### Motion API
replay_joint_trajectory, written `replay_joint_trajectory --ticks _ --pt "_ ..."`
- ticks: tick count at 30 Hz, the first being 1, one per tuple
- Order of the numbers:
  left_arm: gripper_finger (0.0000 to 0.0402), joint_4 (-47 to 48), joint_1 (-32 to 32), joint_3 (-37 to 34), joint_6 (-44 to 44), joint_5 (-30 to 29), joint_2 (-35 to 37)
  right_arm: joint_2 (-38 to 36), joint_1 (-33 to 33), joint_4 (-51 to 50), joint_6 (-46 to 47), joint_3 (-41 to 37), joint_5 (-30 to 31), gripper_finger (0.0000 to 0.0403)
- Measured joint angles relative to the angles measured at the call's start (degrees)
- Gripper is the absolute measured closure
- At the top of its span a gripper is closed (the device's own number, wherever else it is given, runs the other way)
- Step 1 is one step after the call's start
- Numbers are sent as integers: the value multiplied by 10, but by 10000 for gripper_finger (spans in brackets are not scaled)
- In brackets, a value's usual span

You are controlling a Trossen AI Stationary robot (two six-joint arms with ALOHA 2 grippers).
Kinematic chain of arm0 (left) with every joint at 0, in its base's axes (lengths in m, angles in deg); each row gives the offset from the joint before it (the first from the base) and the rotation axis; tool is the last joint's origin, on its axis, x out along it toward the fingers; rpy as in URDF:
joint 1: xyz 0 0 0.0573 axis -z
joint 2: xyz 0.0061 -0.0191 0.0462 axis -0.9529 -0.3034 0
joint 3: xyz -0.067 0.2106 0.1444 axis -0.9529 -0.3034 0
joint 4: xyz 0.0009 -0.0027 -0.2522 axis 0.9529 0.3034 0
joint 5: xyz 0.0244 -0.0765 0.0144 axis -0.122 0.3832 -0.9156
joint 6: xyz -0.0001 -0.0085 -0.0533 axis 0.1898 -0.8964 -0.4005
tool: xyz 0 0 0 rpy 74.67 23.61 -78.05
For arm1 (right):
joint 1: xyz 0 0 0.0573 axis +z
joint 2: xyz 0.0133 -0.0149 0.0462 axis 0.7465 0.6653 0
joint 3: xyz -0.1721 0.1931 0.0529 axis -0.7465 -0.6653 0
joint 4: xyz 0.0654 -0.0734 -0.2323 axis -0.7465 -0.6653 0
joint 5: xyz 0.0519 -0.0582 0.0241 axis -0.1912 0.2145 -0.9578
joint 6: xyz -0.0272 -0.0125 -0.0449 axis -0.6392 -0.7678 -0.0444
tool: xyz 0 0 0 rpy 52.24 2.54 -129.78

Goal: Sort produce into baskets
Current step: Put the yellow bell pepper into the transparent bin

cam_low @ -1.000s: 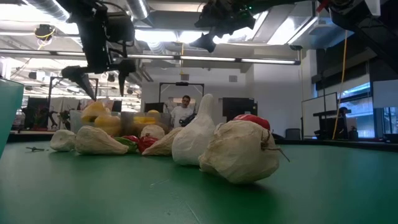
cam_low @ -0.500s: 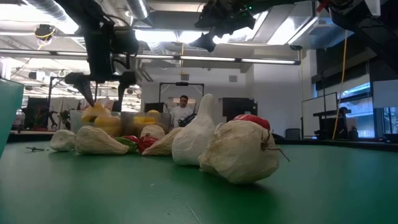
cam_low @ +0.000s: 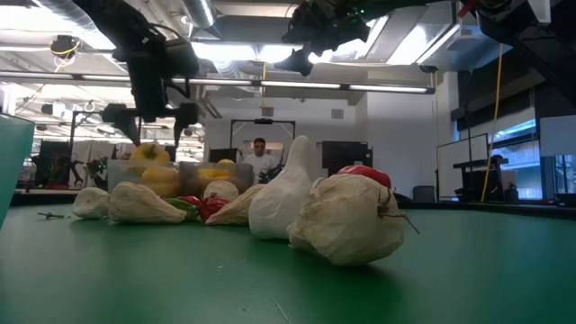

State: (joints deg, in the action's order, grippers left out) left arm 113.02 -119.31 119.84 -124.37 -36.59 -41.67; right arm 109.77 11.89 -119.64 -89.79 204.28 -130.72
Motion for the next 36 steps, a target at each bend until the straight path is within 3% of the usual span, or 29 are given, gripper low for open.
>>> replay_joint_trajectory --ticks 8,14,18,25,36 --pt "25 2 34 0 -2 35 69 0 0 0 0 0 0 17" --pt "25 39 69 0 -37 108 100 0 0 0 1 0 0 17" --pt "25 78 79 0 -37 97 79 0 0 0 1 0 0 17" --pt "25 49 70 0 -37 84 14 0 0 0 2 0 0 17" --pt "25 52 21 0 -23 47 -67 0 0 0 2 0 0 17"
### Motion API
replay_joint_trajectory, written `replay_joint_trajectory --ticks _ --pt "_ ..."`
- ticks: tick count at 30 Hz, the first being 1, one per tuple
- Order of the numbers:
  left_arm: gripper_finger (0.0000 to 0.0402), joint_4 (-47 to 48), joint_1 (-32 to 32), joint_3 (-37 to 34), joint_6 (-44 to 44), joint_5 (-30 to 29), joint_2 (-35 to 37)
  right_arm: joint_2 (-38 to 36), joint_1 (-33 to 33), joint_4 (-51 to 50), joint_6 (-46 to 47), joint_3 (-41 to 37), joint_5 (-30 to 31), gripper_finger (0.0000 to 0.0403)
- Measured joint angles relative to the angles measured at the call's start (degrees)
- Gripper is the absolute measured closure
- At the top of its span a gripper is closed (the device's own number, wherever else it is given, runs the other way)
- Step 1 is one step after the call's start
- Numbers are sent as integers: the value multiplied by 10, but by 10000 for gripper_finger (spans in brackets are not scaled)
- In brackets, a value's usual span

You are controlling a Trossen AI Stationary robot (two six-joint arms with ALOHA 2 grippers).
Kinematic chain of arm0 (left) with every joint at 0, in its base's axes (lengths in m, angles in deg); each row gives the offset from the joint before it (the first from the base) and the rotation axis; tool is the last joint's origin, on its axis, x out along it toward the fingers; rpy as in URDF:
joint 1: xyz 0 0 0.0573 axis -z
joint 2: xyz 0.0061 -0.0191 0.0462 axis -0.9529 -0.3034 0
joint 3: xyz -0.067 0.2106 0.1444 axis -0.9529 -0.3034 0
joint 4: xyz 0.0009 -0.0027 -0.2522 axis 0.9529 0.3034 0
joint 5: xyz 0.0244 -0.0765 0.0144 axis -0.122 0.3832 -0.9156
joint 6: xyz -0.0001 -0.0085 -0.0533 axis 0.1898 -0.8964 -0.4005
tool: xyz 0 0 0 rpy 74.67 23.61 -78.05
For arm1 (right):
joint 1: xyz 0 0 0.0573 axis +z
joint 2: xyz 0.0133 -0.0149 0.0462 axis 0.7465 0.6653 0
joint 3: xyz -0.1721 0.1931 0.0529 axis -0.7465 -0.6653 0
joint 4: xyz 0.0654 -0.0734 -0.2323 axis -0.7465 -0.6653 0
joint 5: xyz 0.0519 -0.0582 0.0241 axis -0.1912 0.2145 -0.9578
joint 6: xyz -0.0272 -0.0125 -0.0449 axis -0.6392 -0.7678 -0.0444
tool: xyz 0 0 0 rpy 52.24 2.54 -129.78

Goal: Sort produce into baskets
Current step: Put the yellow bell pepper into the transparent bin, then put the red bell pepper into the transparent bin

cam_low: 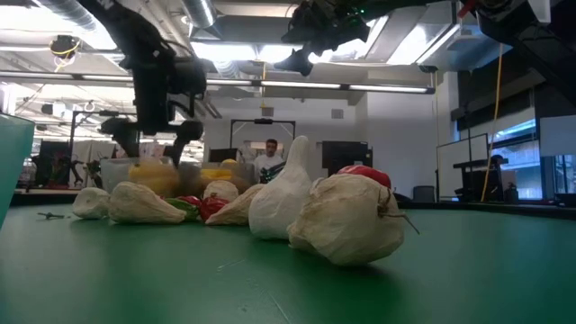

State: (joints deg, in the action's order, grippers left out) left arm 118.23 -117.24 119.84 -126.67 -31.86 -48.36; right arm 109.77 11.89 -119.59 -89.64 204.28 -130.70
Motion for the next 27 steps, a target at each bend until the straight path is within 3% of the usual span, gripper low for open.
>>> replay_joint_trajectory --ticks 12,23,27 --pt "25 -9 -15 0 1 -9 14 0 0 0 0 0 0 17" --pt "25 -6 -15 0 -3 -6 89 0 0 -1 0 0 0 17" --pt "25 -22 -10 0 14 40 134 0 0 -12 -4 0 -57 17"
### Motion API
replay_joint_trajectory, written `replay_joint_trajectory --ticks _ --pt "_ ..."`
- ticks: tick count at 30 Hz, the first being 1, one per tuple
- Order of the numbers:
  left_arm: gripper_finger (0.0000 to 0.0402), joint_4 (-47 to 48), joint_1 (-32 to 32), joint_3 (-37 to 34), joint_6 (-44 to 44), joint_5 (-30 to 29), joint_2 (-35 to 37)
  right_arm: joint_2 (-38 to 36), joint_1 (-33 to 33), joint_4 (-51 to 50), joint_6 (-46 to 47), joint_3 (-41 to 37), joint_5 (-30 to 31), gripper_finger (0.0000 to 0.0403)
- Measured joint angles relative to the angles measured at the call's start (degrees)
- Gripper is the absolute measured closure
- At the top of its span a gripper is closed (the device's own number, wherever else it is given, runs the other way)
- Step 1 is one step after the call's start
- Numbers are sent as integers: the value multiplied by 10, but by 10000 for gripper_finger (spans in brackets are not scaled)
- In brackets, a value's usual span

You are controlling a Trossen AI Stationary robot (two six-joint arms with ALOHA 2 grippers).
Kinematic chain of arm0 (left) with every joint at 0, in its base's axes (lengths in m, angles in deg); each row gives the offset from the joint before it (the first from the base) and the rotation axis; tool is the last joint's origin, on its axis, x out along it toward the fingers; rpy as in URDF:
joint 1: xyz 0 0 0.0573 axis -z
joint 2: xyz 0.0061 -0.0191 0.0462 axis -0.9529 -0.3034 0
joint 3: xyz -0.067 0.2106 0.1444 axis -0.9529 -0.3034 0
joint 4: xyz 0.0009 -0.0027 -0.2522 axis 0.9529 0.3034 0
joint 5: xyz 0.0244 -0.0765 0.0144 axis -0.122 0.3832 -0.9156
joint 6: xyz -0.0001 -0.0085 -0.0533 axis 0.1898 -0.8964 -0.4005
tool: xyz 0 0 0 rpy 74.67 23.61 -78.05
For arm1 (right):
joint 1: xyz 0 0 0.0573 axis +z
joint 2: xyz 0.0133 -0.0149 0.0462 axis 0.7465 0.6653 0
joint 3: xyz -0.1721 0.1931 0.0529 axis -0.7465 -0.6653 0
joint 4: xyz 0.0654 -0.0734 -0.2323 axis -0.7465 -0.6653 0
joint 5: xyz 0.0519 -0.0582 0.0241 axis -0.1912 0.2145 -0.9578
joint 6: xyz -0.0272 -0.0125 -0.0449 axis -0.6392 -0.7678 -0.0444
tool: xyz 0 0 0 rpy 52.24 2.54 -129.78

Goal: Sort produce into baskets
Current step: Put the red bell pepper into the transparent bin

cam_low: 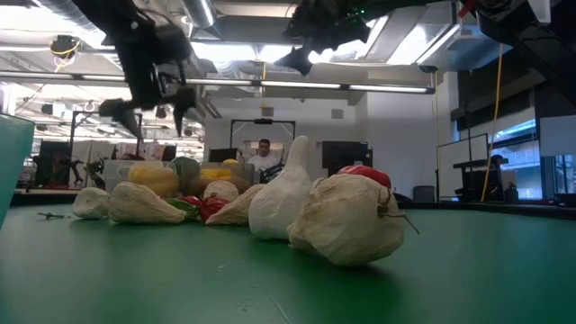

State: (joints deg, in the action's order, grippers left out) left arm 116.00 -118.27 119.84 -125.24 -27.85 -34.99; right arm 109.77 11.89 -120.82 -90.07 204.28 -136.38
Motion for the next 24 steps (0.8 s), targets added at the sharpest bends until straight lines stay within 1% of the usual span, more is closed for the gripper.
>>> replay_joint_trajectory --ticks 3,4,6,7,9,10,13,15,16,18,20,21,22,24 --pt "25 -36 24 0 21 47 41 -3 3 -44 -30 0 -76 17" --pt "24 -45 35 0 23 58 54 -6 6 -64 -39 0 -88 17" --pt "24 -59 57 0 21 71 78 -11 14 -119 -64 0 -73 17" --pt "24 -58 66 0 14 72 90 -12 21 -145 -79 0 -48 17" --pt "24 -57 86 0 -1 73 107 -12 39 -199 -107 -4 23 17" --pt "24 -56 97 0 -11 74 114 -12 49 -201 -108 -12 59 17" --pt "24 -56 129 0 -17 77 139 -20 83 -206 -71 -40 162 17" --pt "24 -44 150 0 -11 77 153 -21 107 -241 -35 -51 233 17" --pt "24 -30 160 0 -15 77 159 -21 118 -260 -12 -59 269 17" --pt "24 3 179 0 -42 77 171 -21 144 -265 46 -82 346 17" --pt "24 44 192 0 -78 76 175 -20 165 -277 117 -101 430 17" --pt "24 64 196 0 -89 76 176 -20 174 -283 160 -109 463 17" --pt "24 81 199 0 -94 76 175 -20 182 -285 212 -117 488 17" --pt "24 96 207 0 -91 75 175 -20 197 -285 312 -135 507 17"
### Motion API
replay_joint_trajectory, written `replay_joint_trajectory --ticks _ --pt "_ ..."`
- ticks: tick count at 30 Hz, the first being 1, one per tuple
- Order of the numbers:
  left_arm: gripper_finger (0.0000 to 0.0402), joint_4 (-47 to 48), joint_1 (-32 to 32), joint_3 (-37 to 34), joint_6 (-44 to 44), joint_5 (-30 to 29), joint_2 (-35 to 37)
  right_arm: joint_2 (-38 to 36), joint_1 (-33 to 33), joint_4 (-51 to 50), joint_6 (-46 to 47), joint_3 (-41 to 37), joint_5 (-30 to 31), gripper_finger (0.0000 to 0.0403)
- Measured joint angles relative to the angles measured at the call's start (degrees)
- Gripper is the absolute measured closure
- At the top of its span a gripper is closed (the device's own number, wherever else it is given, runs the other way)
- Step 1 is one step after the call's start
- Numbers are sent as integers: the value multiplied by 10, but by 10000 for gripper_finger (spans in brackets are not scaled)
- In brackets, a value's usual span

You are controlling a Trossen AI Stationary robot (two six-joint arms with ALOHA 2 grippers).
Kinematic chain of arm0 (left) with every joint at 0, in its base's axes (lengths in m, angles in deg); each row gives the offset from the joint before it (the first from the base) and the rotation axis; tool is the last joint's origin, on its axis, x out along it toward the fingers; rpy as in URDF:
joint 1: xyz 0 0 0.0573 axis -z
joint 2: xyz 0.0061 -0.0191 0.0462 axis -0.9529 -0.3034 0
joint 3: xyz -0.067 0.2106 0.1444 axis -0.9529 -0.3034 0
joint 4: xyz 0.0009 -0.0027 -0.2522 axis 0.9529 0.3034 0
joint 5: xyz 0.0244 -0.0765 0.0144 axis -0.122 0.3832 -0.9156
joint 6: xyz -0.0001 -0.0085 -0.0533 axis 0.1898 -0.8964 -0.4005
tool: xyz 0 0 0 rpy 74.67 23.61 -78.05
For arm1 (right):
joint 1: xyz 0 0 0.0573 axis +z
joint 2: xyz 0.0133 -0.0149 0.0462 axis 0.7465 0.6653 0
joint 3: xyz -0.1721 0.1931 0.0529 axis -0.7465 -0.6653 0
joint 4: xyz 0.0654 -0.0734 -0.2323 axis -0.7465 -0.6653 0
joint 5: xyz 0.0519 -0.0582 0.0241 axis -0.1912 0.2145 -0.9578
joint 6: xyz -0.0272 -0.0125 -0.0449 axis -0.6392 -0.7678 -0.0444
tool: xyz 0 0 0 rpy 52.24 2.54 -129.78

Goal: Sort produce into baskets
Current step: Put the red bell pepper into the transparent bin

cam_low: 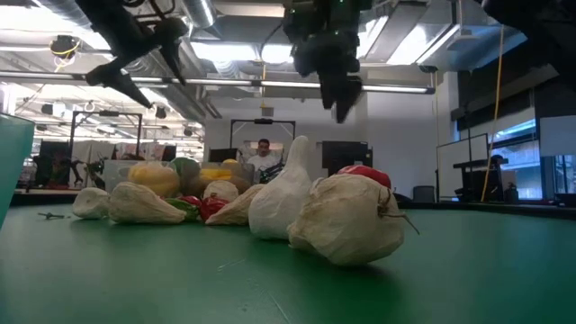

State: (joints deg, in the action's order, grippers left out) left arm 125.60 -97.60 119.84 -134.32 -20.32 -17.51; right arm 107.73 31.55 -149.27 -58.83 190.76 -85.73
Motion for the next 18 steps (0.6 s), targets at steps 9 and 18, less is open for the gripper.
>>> replay_joint_trajectory --ticks 9,18 --pt "24 -2 20 0 55 61 -1 -4 89 30 280 -81 52 17" --pt "24 -10 19 0 104 76 -1 -3 110 114 403 -186 65 17"
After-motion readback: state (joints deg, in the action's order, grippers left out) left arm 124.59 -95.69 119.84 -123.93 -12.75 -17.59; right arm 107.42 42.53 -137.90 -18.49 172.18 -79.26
